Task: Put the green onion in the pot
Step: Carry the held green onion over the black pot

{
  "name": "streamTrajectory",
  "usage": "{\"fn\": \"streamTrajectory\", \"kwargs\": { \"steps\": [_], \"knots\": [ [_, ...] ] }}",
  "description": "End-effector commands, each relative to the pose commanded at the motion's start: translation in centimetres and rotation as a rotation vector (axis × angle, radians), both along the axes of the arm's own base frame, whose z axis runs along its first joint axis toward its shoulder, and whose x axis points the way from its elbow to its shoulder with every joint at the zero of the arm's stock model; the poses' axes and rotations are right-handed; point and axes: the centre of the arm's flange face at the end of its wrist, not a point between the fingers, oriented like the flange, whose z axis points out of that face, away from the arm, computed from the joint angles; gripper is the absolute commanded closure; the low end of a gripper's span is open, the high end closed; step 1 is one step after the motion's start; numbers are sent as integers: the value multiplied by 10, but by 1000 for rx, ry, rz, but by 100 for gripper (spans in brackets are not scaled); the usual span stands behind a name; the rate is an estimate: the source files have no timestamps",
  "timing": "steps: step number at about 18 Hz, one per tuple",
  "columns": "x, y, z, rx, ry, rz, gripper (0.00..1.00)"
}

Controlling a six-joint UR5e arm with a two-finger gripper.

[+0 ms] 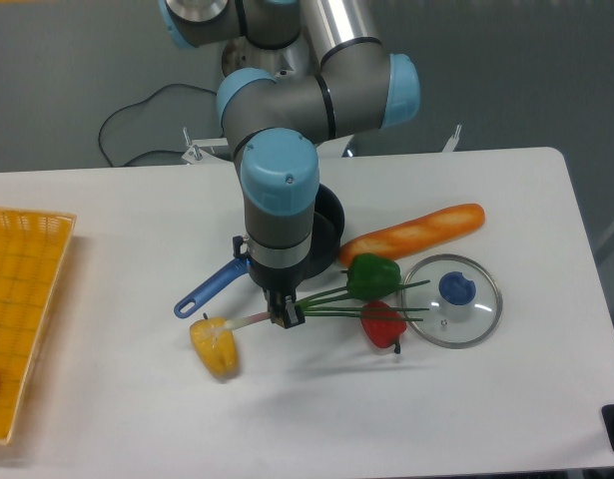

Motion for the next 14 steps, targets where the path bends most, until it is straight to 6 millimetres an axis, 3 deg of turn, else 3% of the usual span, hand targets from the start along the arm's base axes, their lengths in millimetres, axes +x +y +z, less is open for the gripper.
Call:
{"fn": "streamTrajectory", "kwargs": {
  "steps": [8,14],
  "knots": [
    [6,-6,6,4,-10,24,87],
    [27,-22,16,6,-11,39,87]
  ]
}}
